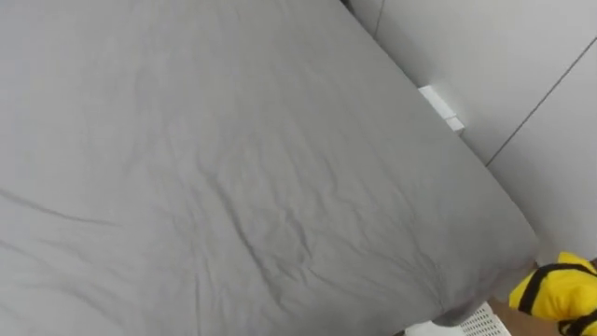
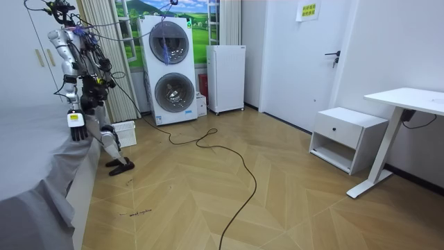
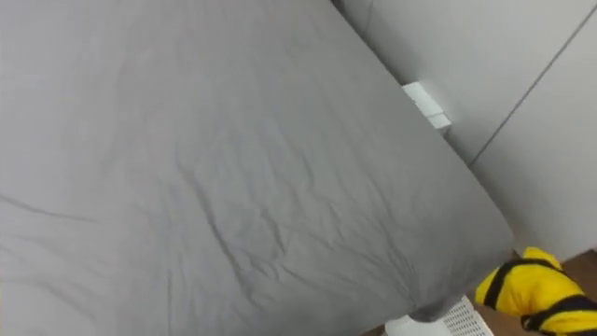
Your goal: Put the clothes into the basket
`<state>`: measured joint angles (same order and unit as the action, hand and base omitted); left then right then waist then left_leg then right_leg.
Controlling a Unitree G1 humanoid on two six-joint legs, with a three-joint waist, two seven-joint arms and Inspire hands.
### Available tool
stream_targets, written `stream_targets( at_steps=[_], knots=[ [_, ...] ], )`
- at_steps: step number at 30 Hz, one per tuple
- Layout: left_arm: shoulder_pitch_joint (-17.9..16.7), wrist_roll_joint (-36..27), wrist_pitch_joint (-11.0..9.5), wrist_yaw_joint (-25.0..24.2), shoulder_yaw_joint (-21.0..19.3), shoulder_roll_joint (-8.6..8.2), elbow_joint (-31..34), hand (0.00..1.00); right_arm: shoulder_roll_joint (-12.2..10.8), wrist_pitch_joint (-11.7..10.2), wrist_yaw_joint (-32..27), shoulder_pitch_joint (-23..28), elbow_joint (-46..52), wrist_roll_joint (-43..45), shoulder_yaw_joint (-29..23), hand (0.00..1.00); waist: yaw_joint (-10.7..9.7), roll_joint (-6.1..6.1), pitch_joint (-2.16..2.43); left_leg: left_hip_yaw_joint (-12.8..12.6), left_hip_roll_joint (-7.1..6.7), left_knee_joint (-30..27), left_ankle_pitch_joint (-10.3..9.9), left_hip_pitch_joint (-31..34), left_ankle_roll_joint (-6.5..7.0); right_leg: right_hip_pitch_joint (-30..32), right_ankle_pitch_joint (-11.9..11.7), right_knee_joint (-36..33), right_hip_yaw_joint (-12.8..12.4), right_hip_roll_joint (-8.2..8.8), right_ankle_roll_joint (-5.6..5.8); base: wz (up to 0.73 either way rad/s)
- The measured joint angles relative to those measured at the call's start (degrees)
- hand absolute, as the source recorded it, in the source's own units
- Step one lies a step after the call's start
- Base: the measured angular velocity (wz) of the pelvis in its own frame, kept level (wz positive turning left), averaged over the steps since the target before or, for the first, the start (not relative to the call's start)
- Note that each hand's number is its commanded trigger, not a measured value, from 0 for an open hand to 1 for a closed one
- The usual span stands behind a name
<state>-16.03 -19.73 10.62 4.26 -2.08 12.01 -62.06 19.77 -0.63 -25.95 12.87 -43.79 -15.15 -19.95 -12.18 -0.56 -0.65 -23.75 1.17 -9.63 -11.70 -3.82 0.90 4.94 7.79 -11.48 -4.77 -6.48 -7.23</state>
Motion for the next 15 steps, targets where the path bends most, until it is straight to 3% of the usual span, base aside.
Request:
stream_targets(
  at_steps=[5, 7, 11, 13, 15],
  knots=[
    [0.3, 0.2, 0.7, 0.0, 0.2, -0.14, -0.5, 0.0, 0.0, 0.2, 0.4, -1.3, -0.6, 0.0, -0.9, 1.0, -2.1, 1.0, -0.05, -1.4, -0.02, -0.1, 0.0, 3.1, 0.02, 4.8, -0.2, -2.6, -1.7, -0.42, 0.14, -0.24],
    [1.2, 0.1, 0.7, 0.1, 1.7, -0.02, -0.6, 0.0, 0.0, 0.1, 0.3, -2.7, -0.9, 0.1, -1.1, 1.0, -3.5, 1.84, -0.47, -1.3, 0.04, -0.8, -0.2, 5.7, 0.39, 7.5, -0.6, -3.5, -1.8, -0.46, 0.34, -0.03],
    [4.3, -1.0, 0.6, 0.6, 4.7, 0.05, -1.8, 0.0, 0.1, 0.0, 0.2, -6.6, -4.2, 0.4, -0.4, 1.0, -2.9, 3.25, -0.65, -3.1, -0.2, -1.5, -0.3, 10.4, 0.51, 13.7, -1.0, -6.5, -3.2, -0.55, 0.83, -0.2],
    [5.7, -2.5, 0.7, 0.5, 6.8, -0.03, -2.7, 0.0, 0.4, 0.0, 0.0, -8.4, -4.5, 1.0, 0.8, 1.0, -3.0, 4.84, -0.46, -3.8, -0.14, -2.3, -0.7, 12.7, 1.1, 16.2, -1.3, -7.5, -3.4, -0.51, 1.04, -0.13],
    [6.5, -3.4, 0.6, 0.3, 7.0, -0.03, -2.8, 0.0, 0.4, 0.0, -0.8, -10.0, -6.4, 1.8, 0.9, 1.0, -2.9, 5.71, -0.59, -4.4, -0.01, -3.1, -0.7, 14.3, 1.17, 17.7, -1.5, -7.9, -3.6, -0.46, 1.37, 0.0]
  ],
)
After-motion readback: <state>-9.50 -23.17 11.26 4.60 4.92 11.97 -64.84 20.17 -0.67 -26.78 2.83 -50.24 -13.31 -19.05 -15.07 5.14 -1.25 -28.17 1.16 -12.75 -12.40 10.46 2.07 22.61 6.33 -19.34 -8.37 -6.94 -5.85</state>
